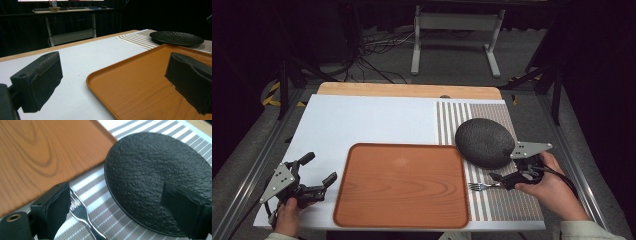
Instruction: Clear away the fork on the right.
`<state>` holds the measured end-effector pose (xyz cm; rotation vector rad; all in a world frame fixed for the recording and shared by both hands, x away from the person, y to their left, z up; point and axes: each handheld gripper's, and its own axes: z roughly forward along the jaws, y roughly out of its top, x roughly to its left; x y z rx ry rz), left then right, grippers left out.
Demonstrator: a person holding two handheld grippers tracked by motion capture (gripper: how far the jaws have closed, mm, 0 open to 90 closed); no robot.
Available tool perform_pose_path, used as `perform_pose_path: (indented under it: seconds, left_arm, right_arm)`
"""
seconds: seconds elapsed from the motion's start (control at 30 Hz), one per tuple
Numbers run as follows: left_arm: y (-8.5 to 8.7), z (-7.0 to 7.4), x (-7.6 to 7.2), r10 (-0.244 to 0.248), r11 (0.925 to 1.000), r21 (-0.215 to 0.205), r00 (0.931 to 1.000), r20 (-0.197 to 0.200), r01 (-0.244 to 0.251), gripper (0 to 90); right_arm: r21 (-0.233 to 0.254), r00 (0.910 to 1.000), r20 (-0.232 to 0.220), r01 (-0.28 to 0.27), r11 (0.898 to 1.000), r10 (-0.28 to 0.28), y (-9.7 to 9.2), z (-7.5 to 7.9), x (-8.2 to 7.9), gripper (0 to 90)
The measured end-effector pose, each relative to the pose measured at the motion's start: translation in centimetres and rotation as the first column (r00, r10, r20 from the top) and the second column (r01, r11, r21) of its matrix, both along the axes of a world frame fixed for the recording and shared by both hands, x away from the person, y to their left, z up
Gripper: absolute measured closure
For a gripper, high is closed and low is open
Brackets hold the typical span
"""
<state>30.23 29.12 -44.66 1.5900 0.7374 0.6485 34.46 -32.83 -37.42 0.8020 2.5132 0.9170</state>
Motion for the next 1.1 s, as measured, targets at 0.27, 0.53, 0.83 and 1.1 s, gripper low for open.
perform_pose_path:
  seconds: [0.27,0.53,0.83,1.1]
  left_arm:
    - [0.0,0.0,0.0,-0.004,1.0000,0.000,1.0000,-0.002,0.004,1.7]
    - [0.0,0.0,0.0,-0.009,0.9999,0.004,0.9999,-0.005,0.009,1.7]
    - [0.0,0.0,0.0,-0.011,0.9999,0.002,0.9999,-0.005,0.011,1.7]
    - [0.0,0.0,0.0,-0.009,0.9999,0.004,0.9999,-0.005,0.010,1.7]
  right_arm:
    - [-0.113,0.9973,-0.056,-0.053,0.992,0.047,0.7,0.4,0.7,11.4]
    - [-0.178,0.9905,-0.116,-0.094,0.980,0.074,1.2,0.0,1.5,12.4]
    - [-0.181,0.9846,-0.148,-0.119,0.976,0.093,1.2,-0.6,1.9,12.8]
    - [-0.257,0.9654,-0.201,-0.216,0.942,0.166,1.5,-1.1,2.1,22.8]
